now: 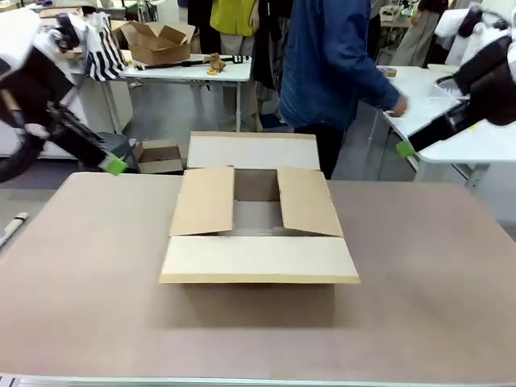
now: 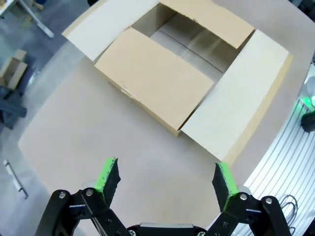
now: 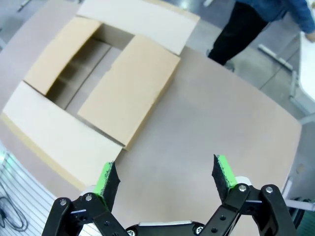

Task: Pack the gift set into the box.
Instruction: Place both hands on the side flaps of the Package Box and spread them outward.

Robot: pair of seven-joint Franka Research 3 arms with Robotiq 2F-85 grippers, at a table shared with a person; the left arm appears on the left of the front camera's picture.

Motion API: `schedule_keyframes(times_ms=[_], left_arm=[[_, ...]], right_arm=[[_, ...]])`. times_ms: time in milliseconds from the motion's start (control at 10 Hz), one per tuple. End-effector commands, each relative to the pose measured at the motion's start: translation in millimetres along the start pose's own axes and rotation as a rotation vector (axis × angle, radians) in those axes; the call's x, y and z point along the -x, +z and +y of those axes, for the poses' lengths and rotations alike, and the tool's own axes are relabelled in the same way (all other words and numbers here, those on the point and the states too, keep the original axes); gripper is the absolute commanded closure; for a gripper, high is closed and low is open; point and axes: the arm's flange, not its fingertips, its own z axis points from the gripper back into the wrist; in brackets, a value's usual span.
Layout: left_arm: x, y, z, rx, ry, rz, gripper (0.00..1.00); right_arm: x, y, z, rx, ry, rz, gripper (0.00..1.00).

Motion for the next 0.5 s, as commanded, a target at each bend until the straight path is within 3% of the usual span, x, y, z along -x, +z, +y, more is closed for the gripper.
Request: schedule_keyframes(times_ms=[0, 100, 200, 300, 400], left_arm=[[0.6, -10.6, 9.0, 0.003, 0.035, 0.006, 0.0], [0.0, 0.0, 0.0, 0.0, 0.0, 0.0, 0.0], [6.0, 2.4, 18.7, 0.261, 0.057, -0.099, 0.0], [22.0, 11.0, 47.7, 0.584, 0.187, -0.184, 0.0], [78.2, 35.2, 106.6, 0.783, 0.586, -0.333, 0.0]], right_arm=[[1.9, 14.2, 1.3, 0.003, 0.002, -0.017, 0.0], [3.0, -7.7, -14.1, -0.218, -0.114, 0.026, 0.0], [13.2, -5.5, -33.3, -0.435, -0.27, -0.046, 0.0], [22.7, 16.1, -57.5, -0.626, -0.583, -0.137, 0.0], [70.9, 52.8, -109.6, -0.828, -0.902, -0.207, 0.0]])
